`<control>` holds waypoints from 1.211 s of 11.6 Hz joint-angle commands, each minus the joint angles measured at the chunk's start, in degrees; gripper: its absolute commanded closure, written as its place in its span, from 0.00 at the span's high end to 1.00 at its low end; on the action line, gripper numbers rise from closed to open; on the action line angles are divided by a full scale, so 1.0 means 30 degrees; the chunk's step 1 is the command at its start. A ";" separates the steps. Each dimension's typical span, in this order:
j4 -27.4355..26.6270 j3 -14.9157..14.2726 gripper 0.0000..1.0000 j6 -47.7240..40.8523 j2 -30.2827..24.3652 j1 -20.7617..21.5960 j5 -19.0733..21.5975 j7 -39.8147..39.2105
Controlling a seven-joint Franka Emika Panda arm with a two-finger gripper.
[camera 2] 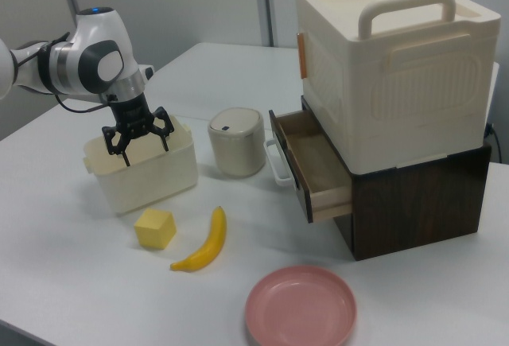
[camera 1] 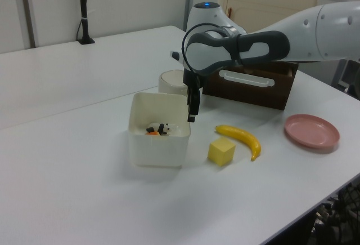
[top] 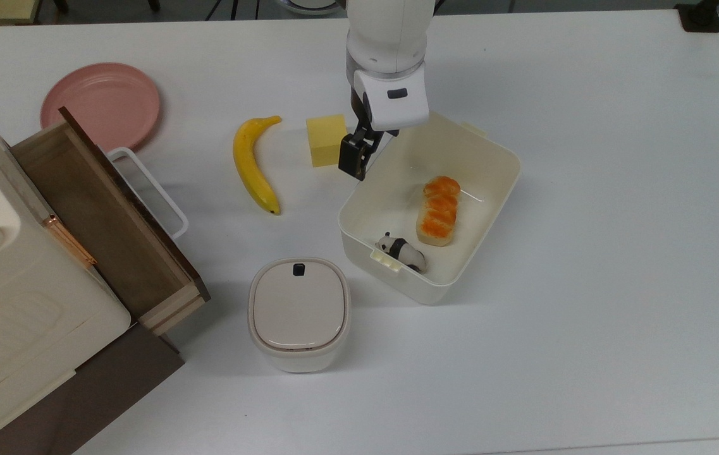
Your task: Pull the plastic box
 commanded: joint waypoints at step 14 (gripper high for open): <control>0.2857 -0.1162 1.00 -0.6175 -0.3596 -0.4160 0.0342 1.4642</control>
